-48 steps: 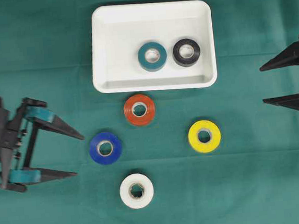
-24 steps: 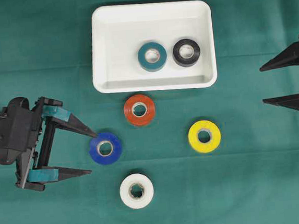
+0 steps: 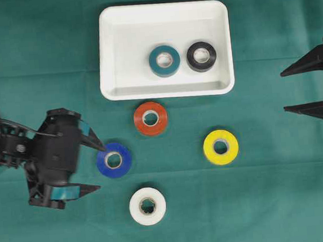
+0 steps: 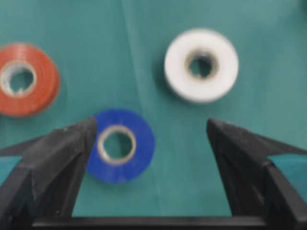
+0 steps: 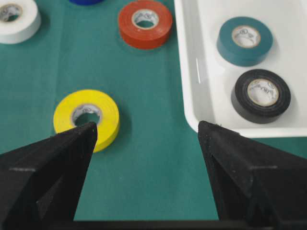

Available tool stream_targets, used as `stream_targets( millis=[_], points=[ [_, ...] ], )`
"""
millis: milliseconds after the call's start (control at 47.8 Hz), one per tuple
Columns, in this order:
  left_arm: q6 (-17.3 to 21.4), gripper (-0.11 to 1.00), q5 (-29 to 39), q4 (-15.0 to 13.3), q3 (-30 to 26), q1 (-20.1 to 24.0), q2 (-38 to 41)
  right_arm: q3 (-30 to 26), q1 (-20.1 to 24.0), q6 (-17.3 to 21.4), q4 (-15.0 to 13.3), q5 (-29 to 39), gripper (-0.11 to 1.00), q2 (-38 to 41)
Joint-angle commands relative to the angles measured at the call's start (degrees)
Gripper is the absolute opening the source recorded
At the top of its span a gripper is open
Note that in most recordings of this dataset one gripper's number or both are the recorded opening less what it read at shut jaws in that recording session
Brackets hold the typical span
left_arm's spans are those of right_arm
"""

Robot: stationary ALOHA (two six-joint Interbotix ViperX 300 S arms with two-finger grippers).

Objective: Pick up the tape from a random location and place it into the white case.
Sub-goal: 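Move the left gripper over the blue tape roll, then lower the left gripper into the blue roll's hole and close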

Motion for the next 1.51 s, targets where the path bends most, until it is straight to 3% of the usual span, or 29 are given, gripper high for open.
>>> stream_targets(
  millis=[0, 167, 314, 1486],
  points=[
    [0.1, 0.91, 5.0, 0.3, -4.2, 0.1, 1.6, -1.7, 0.1, -0.1, 0.0, -0.3, 0.80, 0.4],
    [0.1, 0.91, 14.1, 0.6, -9.0, 0.1, 5.3, -1.8, 0.1, -0.1, 0.0, -0.2, 0.80, 0.4],
    [0.1, 0.91, 17.8, 0.7, -11.0, 0.2, 7.0, -1.8, 0.1, 0.0, -0.1, -0.2, 0.80, 0.4],
    [0.1, 0.91, 17.9, 0.7, -11.1, 0.1, 7.3, -1.8, 0.1, 0.0, 0.0, -0.2, 0.80, 0.5]
  ],
)
